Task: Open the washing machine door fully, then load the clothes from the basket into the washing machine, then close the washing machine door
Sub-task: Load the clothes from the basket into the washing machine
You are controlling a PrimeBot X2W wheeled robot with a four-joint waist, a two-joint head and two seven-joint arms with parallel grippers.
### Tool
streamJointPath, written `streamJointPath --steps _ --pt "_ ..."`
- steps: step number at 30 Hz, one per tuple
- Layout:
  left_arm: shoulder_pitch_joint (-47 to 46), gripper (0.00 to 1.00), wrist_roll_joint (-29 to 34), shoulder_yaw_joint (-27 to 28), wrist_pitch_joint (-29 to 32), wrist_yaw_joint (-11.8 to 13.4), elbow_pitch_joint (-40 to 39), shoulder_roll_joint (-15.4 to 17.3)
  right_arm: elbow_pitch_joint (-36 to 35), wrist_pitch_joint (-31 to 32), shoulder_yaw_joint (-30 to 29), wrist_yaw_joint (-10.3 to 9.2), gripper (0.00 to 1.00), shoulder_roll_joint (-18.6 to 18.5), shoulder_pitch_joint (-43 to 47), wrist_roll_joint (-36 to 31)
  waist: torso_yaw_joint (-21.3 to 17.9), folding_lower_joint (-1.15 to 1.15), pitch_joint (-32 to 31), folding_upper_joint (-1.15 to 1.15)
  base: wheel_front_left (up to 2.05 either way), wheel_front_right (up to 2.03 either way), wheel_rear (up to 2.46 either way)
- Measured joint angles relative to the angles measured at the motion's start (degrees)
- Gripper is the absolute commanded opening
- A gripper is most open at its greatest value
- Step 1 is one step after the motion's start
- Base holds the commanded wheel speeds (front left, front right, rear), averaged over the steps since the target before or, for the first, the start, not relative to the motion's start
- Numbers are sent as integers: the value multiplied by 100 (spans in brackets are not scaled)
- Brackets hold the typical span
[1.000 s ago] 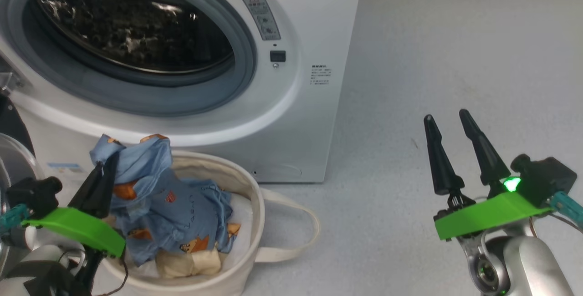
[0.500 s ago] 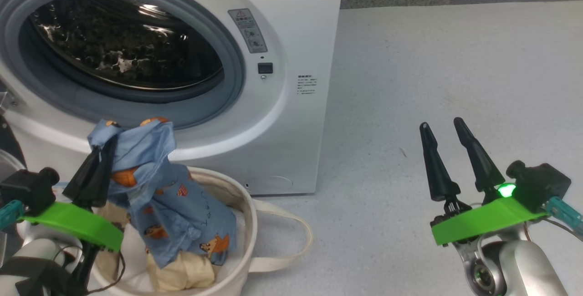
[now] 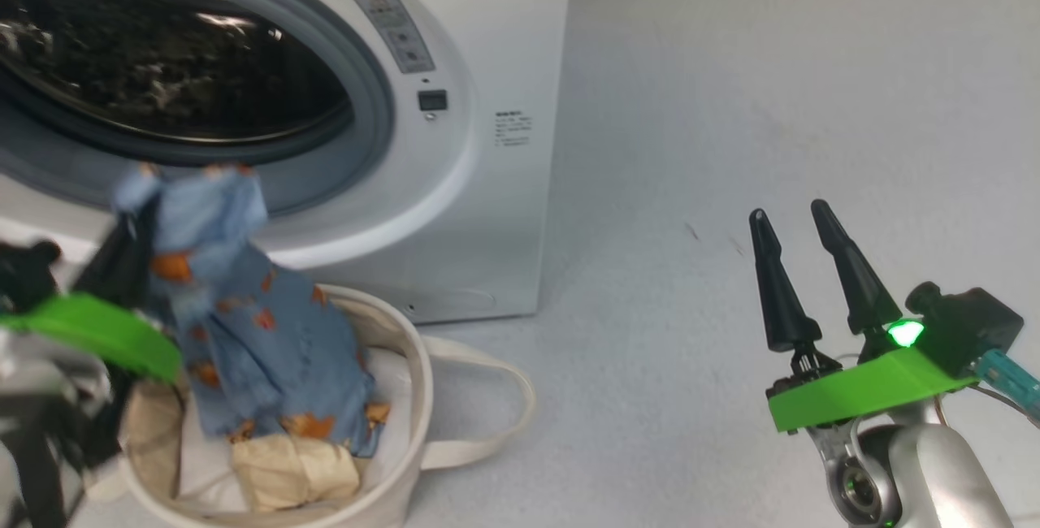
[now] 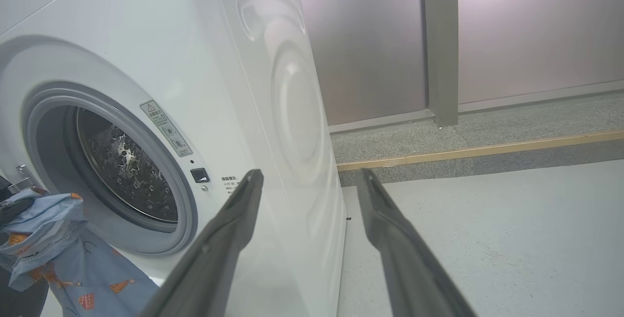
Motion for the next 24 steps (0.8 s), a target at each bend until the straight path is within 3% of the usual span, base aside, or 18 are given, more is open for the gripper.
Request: streamJointPath --steps 7,14,24 --pt "-964 0 -1 4 107 -298 938 7 -182 -174 38 0 100 62 -184 -130 -264 0 492 0 0 0 0" --pt "-2015 0 0 -230 376 -387 1606 60 -336 -352 27 0 100 103 -241 -214 -502 1 1078 0 0 0 0" --pt "-3440 0 -789 -831 1367 -402 2052 634 -584 -689 36 0 100 122 -373 -13 -886 2 2162 0 0 0 0"
